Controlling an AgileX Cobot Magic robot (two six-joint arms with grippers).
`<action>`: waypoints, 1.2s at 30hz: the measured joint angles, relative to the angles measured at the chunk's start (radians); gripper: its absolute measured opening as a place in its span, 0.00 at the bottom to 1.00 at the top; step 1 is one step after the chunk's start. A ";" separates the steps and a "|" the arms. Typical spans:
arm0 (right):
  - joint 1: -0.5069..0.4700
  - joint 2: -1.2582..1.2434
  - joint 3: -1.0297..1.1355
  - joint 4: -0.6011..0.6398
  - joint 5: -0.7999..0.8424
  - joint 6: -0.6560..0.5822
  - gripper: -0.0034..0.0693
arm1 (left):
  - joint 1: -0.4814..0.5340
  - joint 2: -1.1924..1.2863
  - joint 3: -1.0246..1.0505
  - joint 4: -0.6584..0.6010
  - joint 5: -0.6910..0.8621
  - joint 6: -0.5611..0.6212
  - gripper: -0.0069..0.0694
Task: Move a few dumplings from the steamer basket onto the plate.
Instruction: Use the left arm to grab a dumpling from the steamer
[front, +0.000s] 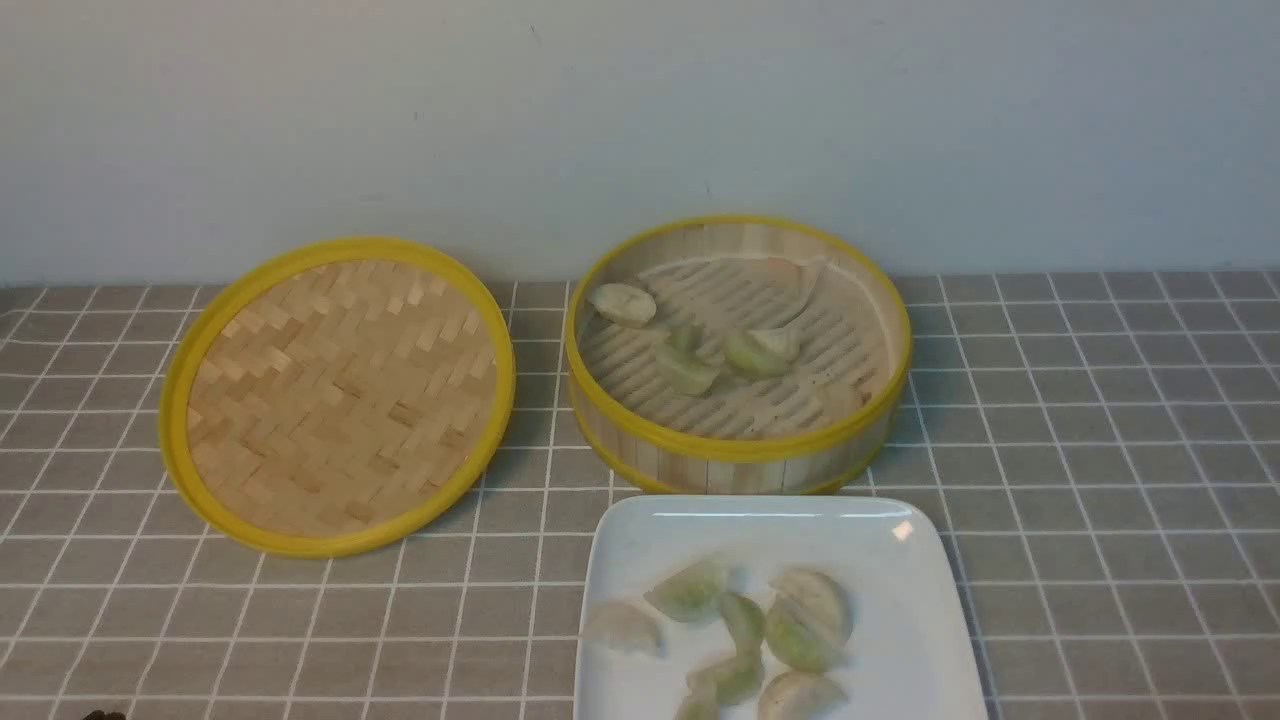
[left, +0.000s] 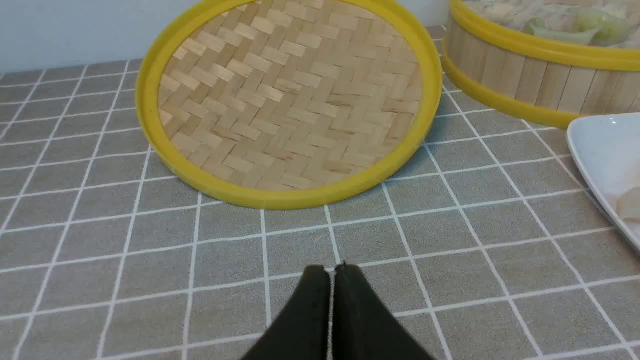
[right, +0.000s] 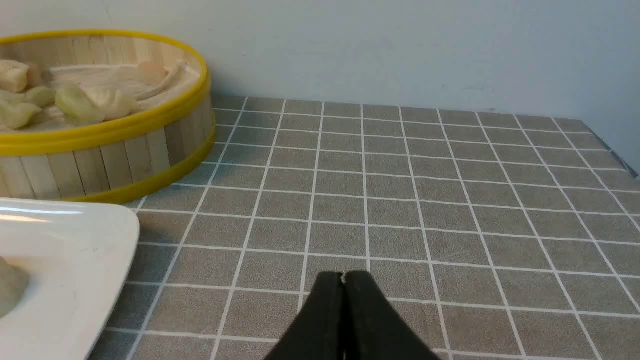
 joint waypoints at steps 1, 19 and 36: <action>0.000 0.000 0.000 0.000 0.000 0.000 0.03 | 0.000 0.000 0.000 0.000 0.000 0.000 0.08; 0.000 0.000 0.000 0.000 0.000 0.000 0.03 | 0.000 0.000 0.000 0.000 0.000 0.000 0.08; 0.000 0.000 0.000 0.000 0.000 0.000 0.03 | 0.000 0.000 0.000 -0.207 -0.386 -0.122 0.08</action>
